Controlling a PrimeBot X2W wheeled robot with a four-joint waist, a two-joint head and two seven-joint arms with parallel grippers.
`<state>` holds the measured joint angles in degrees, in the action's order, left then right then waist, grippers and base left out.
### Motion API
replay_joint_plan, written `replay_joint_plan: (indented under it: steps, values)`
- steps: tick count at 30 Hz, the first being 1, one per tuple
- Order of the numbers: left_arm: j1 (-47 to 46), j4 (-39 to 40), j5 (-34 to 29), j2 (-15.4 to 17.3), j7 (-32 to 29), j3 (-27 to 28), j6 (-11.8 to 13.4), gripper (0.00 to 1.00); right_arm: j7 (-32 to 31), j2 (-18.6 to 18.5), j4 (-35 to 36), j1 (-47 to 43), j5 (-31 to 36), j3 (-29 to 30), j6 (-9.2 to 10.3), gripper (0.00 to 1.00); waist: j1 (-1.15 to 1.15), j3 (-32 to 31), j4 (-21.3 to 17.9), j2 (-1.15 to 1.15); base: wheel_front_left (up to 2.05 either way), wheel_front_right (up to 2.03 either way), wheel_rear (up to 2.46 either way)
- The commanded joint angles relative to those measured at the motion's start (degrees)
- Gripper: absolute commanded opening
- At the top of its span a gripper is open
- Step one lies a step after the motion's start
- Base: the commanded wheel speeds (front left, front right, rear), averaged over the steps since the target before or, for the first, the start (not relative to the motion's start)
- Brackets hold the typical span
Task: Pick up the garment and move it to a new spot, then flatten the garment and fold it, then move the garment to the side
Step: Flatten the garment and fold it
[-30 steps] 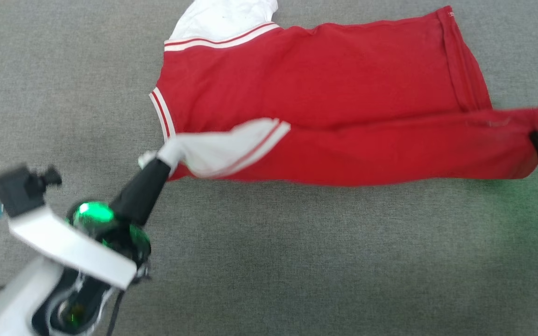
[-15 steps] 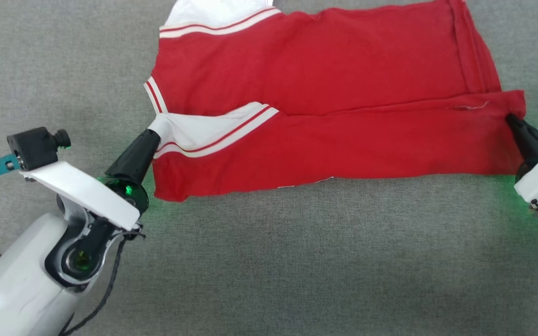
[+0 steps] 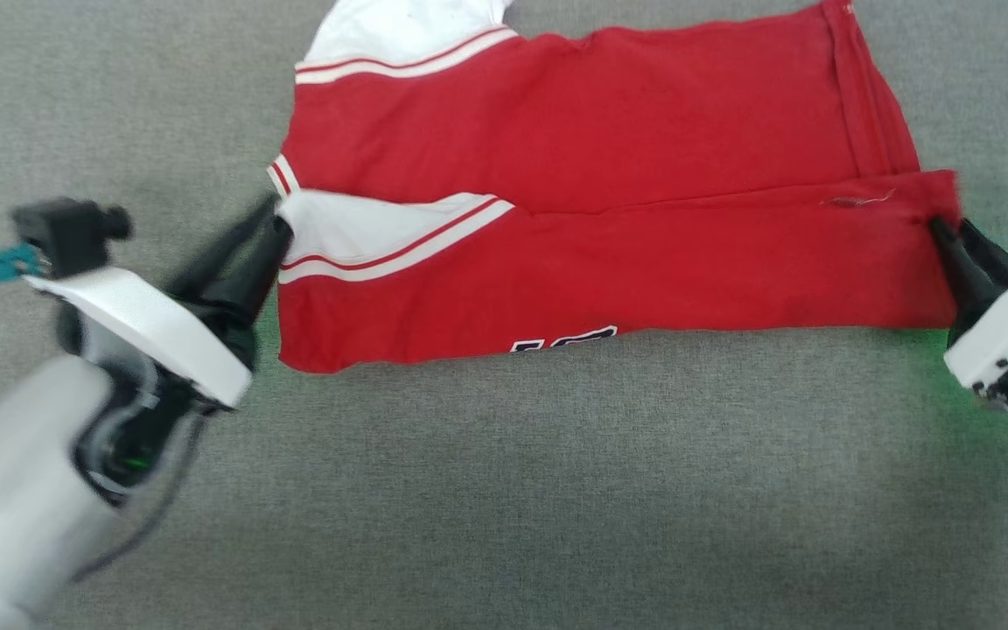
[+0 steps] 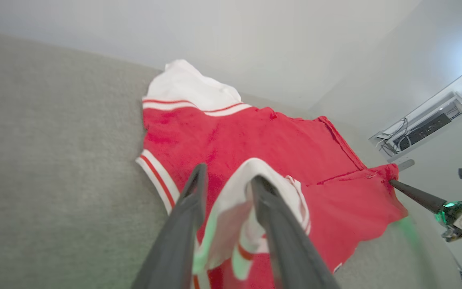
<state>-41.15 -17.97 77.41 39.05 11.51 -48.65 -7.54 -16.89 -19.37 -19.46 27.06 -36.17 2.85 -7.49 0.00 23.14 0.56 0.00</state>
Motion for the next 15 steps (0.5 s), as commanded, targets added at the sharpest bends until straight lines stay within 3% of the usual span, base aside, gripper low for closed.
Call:
replay_joint_plan:
  steps: [1,7,10,15]
  values:
    - [-1.71,0.18,-1.7,2.3,0.73,-0.49,0.11,1.0,0.86,-0.25,0.19,-1.41,0.52,-0.24,0.0,1.0,0.0,-1.17,0.35,0.0,0.0,0.0,0.0]
    - [-5.44,2.37,-4.88,8.35,-3.1,-4.14,0.11,1.0,2.25,-0.66,3.5,-4.55,0.2,1.3,0.0,1.0,0.0,-3.27,1.28,0.0,0.0,0.0,0.0]
    - [-6.06,4.24,-4.59,10.93,-10.77,-6.96,0.24,1.0,1.66,-0.35,5.71,-5.78,0.59,1.81,0.0,1.0,0.0,-3.74,1.55,0.0,0.0,0.0,0.0]
    - [-5.83,9.31,-1.75,13.79,-25.66,-11.66,3.22,1.0,0.36,0.56,9.11,-6.57,1.46,1.82,0.0,1.0,0.0,-3.37,1.23,0.0,0.0,0.0,0.0]
